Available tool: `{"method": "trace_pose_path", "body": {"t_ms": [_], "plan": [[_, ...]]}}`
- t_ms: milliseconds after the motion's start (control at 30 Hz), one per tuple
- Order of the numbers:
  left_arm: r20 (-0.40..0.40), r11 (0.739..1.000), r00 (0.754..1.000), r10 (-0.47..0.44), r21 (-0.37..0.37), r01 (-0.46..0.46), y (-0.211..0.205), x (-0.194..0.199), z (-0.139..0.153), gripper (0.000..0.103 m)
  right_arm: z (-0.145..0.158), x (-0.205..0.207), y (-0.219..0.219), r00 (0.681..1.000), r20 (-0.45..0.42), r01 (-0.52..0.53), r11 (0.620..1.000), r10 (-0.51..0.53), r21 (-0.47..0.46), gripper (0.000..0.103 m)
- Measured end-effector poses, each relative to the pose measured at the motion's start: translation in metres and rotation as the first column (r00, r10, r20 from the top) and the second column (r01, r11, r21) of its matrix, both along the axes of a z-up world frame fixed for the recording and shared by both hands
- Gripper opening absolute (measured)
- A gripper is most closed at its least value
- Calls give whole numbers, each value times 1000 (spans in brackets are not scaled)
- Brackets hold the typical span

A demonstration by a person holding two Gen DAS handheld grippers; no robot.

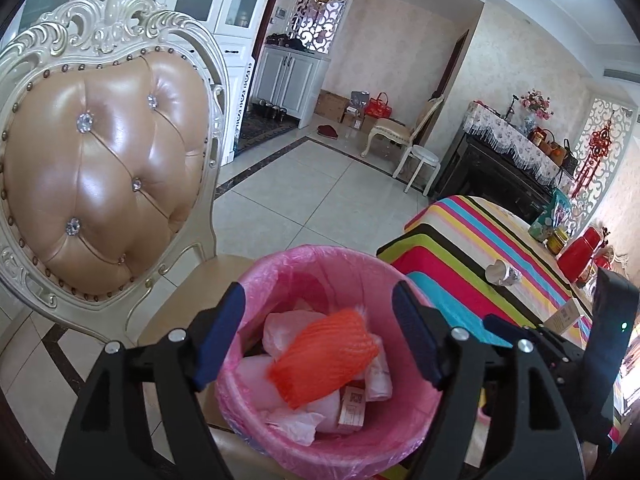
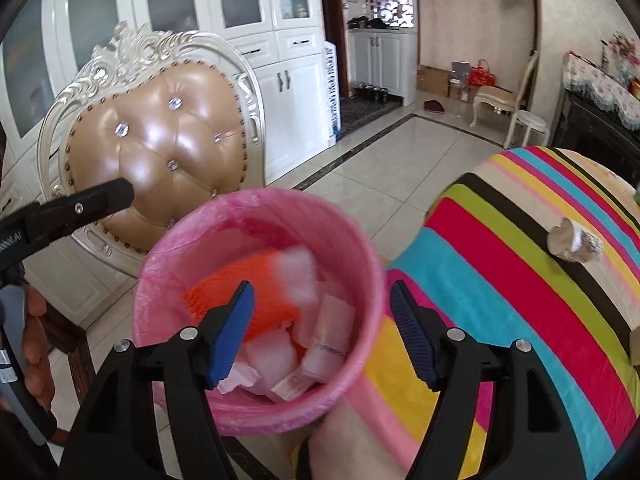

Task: Collect trash
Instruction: 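Open both tools over the wastebasket to drop net and paper roll, then move both open tools back over the table toward the cup and box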

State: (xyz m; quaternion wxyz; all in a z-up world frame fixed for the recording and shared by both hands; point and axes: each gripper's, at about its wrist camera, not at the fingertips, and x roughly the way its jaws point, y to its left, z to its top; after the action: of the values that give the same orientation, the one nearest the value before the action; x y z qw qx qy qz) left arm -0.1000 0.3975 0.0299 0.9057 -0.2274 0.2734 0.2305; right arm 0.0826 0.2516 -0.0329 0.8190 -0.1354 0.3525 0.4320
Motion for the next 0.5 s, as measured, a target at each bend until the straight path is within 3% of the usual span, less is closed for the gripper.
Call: {"method": "trace_pose_path", "body": {"t_ms": [267, 500], "plan": [[14, 998, 997, -69, 6, 69, -28, 34, 2, 73, 10, 30, -64, 991, 31, 126, 992, -127, 23, 73], [26, 988, 988, -151, 18, 151, -65, 75, 7, 73, 20, 69, -138, 962, 62, 263, 964, -265, 42, 75]]}}
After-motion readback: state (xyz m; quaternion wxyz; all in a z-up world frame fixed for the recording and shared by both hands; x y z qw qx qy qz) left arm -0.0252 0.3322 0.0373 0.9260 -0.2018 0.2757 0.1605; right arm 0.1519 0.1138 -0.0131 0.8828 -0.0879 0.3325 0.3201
